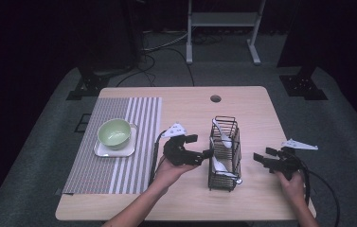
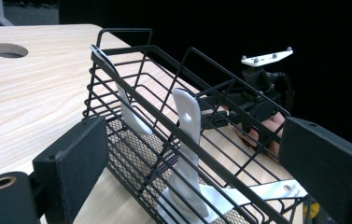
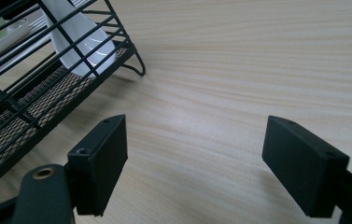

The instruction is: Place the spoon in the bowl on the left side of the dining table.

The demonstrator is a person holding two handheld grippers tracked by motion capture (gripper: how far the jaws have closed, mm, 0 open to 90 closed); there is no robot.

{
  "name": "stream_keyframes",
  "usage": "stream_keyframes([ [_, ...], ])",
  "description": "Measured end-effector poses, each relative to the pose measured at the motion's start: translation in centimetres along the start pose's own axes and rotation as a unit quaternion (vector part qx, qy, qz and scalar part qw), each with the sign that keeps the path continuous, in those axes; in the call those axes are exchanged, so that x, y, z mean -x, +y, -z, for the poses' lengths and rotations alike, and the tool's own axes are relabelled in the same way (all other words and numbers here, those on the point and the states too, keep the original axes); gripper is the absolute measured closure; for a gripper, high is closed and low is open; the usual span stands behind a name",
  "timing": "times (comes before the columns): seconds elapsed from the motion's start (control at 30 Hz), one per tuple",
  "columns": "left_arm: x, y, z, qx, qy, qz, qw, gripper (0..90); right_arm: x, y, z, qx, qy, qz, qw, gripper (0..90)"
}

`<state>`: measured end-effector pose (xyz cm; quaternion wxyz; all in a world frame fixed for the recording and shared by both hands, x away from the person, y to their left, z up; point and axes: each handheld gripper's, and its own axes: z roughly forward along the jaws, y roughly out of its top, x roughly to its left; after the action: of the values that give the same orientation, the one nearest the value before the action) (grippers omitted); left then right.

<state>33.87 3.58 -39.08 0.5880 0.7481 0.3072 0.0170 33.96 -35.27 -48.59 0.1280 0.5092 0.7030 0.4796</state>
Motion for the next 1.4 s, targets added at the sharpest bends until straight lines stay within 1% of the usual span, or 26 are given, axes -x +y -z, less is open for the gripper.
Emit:
stream_keyframes([
  [0.07,0.0,0.1,-0.3,-0.001,-0.004,0.002,1.0,10.6,0.0,0.0,0.0,0.0,0.001,0.0,1.0,21.1],
  [0.3,0.1,0.3,-1.0,-0.003,0.0,0.002,1.0,10.9,0.0,0.0,0.0,0.001,0.002,-0.001,1.0,21.1],
  [0.33,0.1,0.3,-1.1,-0.003,0.0,0.001,1.0,12.3,0.0,0.0,0.0,0.001,0.002,-0.001,1.0,21.1],
  [0.5,-0.1,0.4,-1.6,-0.005,0.011,0.006,0.9999,16.0,0.0,0.0,0.0,0.001,0.002,-0.001,1.0,21.1],
  [0.53,-0.2,0.3,-1.7,-0.002,0.007,0.008,0.9999,23.2,0.0,0.0,0.0,0.002,0.002,-0.001,1.0,21.1],
  [0.57,-0.2,0.3,-1.8,-0.002,0.007,0.011,0.9999,23.2,0.0,0.0,0.0,0.002,0.002,-0.001,1.0,21.1],
  [0.6,-0.3,0.4,-1.8,-0.004,0.005,0.014,0.9999,28.3,0.0,0.0,0.0,0.002,0.002,0.0,1.0,21.1],
  [0.63,-0.3,0.4,-1.9,-0.003,0.006,0.011,0.9999,31.1,0.0,0.0,0.0,0.002,0.003,0.0,1.0,21.1],
  [0.7,-0.4,0.4,-1.9,-0.004,0.009,0.01,0.9999,31.8,0.0,0.0,0.0,0.003,0.003,0.0,1.0,21.1],
  [0.77,-0.4,0.4,-1.9,-0.005,0.009,0.007,0.9999,37.9,0.0,0.0,0.1,0.005,0.003,0.0,1.0,21.1],
  [0.83,-0.5,0.5,-1.8,-0.003,0.011,0.006,0.9999,41.1,0.0,0.0,0.1,0.005,0.002,0.0,1.0,21.1],
  [0.9,-0.5,0.5,-1.8,-0.001,0.011,0.003,0.9999,46.3,0.0,0.0,0.1,0.005,0.002,0.001,1.0,21.1],
  [0.93,-0.6,0.5,-1.8,0.0,0.007,-0.001,1.0,49.1,0.0,0.0,0.1,0.006,0.002,0.001,1.0,21.1],
  [0.97,-0.6,0.5,-1.7,0.0,0.005,-0.003,1.0,55.2,0.0,0.0,0.1,0.006,0.002,0.0,1.0,21.1],
  [1.0,-0.6,0.6,-1.7,0.0,0.004,-0.006,1.0,55.2,0.0,0.0,0.1,0.006,0.002,0.0,1.0,21.1],
  [1.13,-0.4,0.7,-1.7,0.0,0.0,-0.02,0.9998,62.9,0.0,0.0,0.1,0.006,0.002,0.0,1.0,21.1],
  [1.2,-0.3,0.8,-1.7,0.002,-0.001,-0.022,0.9998,67.2,0.0,0.0,0.1,0.006,0.002,0.0,1.0,21.1],
  [1.23,-0.3,0.8,-1.6,0.001,-0.003,-0.023,0.9997,67.2,0.0,0.0,0.1,0.006,0.002,0.0,1.0,21.1],
  [1.33,-0.1,0.8,-1.6,-0.002,-0.007,-0.032,0.9995,71.3,0.0,0.0,0.1,0.006,0.001,0.001,1.0,21.1],
  [1.4,0.0,0.7,-1.6,-0.003,-0.008,-0.031,0.9995,72.9,0.0,0.0,0.1,0.006,0.001,0.002,1.0,21.1],
])
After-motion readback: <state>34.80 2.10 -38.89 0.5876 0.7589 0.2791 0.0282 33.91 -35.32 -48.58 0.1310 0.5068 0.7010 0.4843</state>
